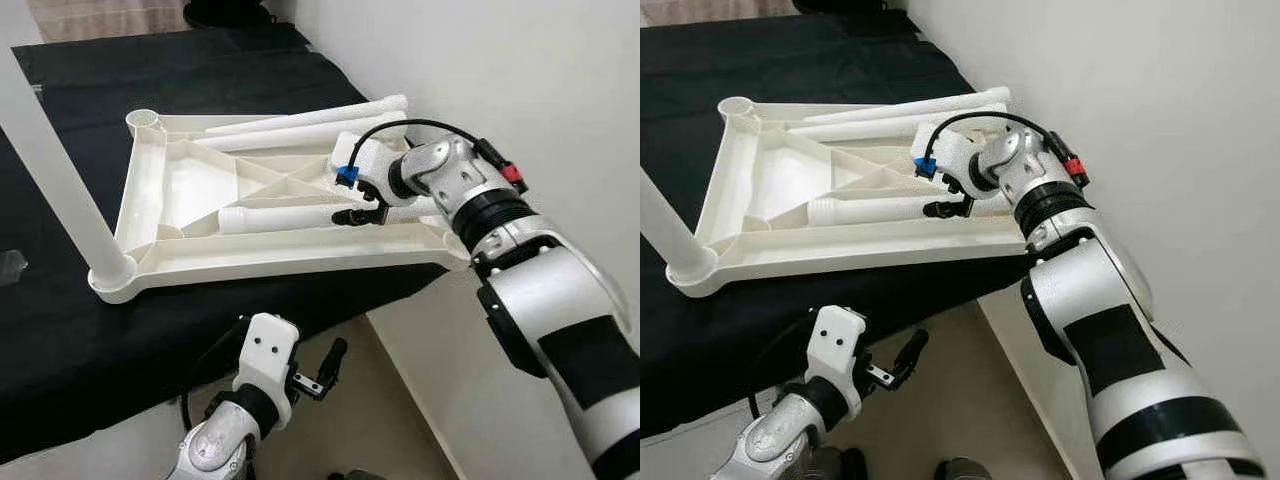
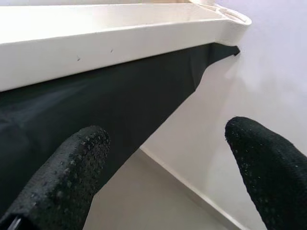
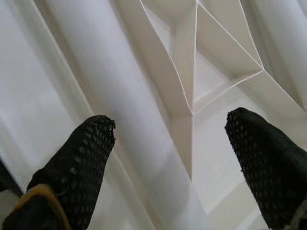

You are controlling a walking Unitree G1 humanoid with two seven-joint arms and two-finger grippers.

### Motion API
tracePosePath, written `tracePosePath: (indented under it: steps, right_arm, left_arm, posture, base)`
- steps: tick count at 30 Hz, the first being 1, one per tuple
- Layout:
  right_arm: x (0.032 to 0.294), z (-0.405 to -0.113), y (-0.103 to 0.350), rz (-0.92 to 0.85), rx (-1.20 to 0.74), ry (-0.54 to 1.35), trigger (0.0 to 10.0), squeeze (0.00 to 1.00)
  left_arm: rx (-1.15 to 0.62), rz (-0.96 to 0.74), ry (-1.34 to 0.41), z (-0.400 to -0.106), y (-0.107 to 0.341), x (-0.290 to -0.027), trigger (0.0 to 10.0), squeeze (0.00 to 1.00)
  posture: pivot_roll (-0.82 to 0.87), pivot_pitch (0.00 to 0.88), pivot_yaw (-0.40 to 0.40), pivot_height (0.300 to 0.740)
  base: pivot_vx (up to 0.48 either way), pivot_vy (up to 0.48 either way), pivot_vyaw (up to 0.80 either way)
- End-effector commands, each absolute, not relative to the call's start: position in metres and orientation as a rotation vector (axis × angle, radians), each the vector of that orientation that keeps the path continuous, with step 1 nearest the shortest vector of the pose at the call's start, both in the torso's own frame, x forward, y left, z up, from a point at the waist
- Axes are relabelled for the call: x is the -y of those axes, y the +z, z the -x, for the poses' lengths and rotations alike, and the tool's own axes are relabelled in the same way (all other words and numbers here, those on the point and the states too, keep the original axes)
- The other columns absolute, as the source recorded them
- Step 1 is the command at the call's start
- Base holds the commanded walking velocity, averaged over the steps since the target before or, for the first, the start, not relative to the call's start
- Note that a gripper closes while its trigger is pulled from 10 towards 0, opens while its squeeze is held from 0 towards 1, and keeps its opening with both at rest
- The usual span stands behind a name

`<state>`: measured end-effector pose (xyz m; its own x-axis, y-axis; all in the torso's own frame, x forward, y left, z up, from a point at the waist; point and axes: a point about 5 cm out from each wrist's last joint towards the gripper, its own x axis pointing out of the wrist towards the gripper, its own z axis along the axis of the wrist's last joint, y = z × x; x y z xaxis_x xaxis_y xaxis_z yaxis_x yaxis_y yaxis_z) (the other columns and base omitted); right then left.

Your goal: Building children table

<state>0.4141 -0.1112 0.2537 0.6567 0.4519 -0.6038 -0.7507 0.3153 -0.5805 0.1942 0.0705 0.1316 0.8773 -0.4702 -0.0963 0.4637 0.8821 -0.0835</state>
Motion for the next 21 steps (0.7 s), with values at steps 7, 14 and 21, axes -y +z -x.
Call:
tracePosePath:
  steps: [7,14,21]
  right_arm:
    - [0.107,-0.418,0.259,1.009,-0.321,0.725,10.0,0.00]
    - [0.106,-0.419,0.261,1.017,-0.304,0.708,10.0,0.00]
    - [0.091,-0.416,0.255,1.069,-0.266,0.763,10.0,0.00]
  left_arm:
    - [-0.146,0.068,-0.494,-0.187,0.130,-0.065,10.0,0.00]
    - [-0.143,0.069,-0.496,-0.187,0.131,-0.064,10.0,0.00]
    - [-0.144,0.070,-0.494,-0.187,0.133,-0.064,10.0,0.00]
  posture:
    - [-0.03,0.190,-0.150,0.740]
    - [-0.03,0.187,-0.159,0.740]
    - [-0.04,0.202,-0.164,0.740]
  base:
    - [0.000,0.000,0.00]
    - [0.000,0.000,0.00]
    - [0.000,0.000,0.00]
